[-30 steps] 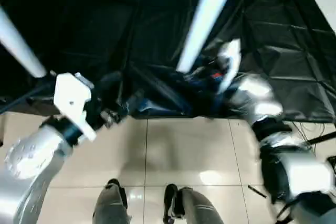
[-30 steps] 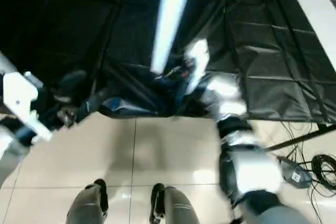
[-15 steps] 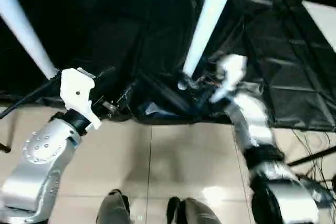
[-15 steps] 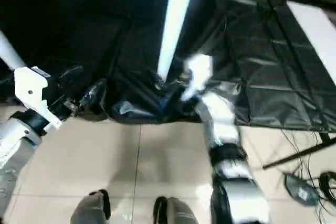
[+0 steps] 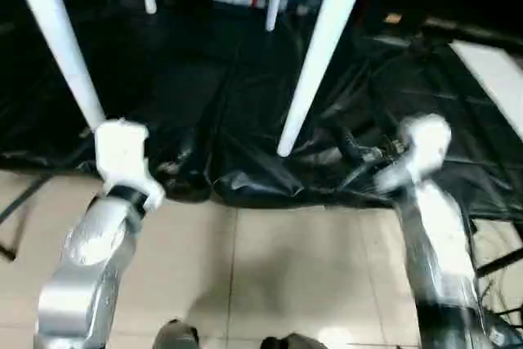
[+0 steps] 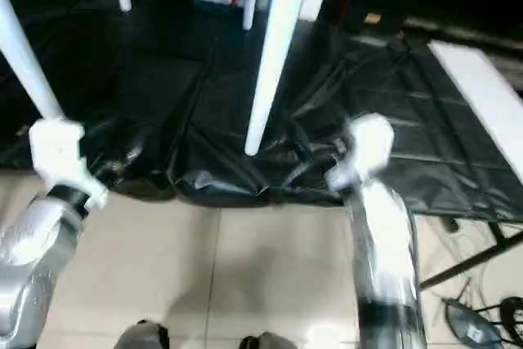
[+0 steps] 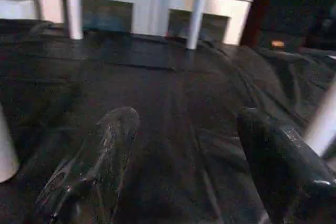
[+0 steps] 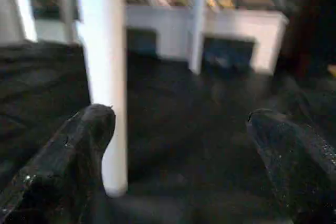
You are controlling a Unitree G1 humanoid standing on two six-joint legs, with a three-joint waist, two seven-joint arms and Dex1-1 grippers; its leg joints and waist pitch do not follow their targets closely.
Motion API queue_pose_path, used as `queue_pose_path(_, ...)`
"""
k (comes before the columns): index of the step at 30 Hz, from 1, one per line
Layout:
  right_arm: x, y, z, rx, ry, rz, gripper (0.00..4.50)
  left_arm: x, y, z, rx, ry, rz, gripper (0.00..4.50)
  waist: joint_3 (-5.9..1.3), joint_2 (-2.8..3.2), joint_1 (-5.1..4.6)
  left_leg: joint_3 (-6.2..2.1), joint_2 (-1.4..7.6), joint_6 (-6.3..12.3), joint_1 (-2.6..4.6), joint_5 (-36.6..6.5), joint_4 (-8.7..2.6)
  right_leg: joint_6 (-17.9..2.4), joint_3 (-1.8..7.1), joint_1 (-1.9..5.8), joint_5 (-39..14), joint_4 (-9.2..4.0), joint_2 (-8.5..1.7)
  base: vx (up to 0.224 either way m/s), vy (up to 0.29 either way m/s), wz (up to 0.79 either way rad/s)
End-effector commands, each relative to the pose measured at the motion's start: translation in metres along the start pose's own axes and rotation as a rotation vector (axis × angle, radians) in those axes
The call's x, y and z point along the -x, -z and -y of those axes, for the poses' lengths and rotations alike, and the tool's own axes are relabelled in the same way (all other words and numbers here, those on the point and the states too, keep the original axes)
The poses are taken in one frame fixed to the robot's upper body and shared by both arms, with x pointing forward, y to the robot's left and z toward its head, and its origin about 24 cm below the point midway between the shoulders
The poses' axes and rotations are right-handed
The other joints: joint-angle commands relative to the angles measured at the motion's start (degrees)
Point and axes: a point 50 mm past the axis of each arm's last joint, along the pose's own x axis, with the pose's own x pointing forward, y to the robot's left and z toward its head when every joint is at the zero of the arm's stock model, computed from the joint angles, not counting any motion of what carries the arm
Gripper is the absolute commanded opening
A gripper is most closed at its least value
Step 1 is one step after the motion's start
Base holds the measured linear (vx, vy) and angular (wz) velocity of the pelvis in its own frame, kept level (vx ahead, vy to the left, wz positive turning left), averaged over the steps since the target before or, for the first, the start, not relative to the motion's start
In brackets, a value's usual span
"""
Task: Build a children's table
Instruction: Flip table
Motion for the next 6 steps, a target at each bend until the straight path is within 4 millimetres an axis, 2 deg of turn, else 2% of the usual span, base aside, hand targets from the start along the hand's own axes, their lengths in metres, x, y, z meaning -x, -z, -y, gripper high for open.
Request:
queue_pose_path(1,0.008,0.004,-0.005,0.031,0.05,-0.091,4.47,0.005,0.0,0.003,-0.022,-0.018,-0.007,3.54,-4.61,1.82,0.09,-2.1,1.97,-4.18,1.81,-24.5,-4.67,-3.5,3.16,1.23,-26.4,-6.62,-4.7,0.0,0.0,0.0)
queue_pose_path(3,0.011,0.008,-0.014,0.061,0.11,-0.144,4.47,0.008,0.003,0.001,-0.014,-0.076,-0.026,3.54,-4.66,2.19,-0.32,-2.39,1.82,-4.68,1.9,-27.7,-4.6,-2.0,3.0,0.9,-31.1,-7.46,-4.85,0.0,0.0,0.0)
queue_pose_path(4,0.011,0.007,-0.018,0.056,0.114,-0.147,4.47,0.008,0.003,0.001,-0.037,-0.077,-0.024,3.54,-4.67,2.34,-0.33,-2.68,1.67,-4.74,2.17,-28.7,-4.48,-1.2,2.66,0.85,-33.5,-7.89,-4.99,0.0,0.0,0.0)
queue_pose_path(5,0.011,0.007,-0.019,0.051,0.112,-0.148,4.47,0.008,0.003,0.001,-0.048,-0.075,-0.023,3.54,-4.67,2.34,-0.33,-2.68,1.67,-4.74,2.17,-28.7,-4.48,-1.2,2.66,0.85,-33.5,-7.89,-4.99,0.0,0.0,0.0)
queue_pose_path(6,0.01,0.006,-0.021,0.049,0.111,-0.15,4.47,0.008,0.003,0.001,-0.068,-0.071,-0.017,3.54,-4.69,2.19,-0.46,-2.82,1.63,-4.59,2.17,-29.2,-4.39,-0.4,2.47,0.88,-34.8,-8.18,-5.03,0.0,0.0,0.0)
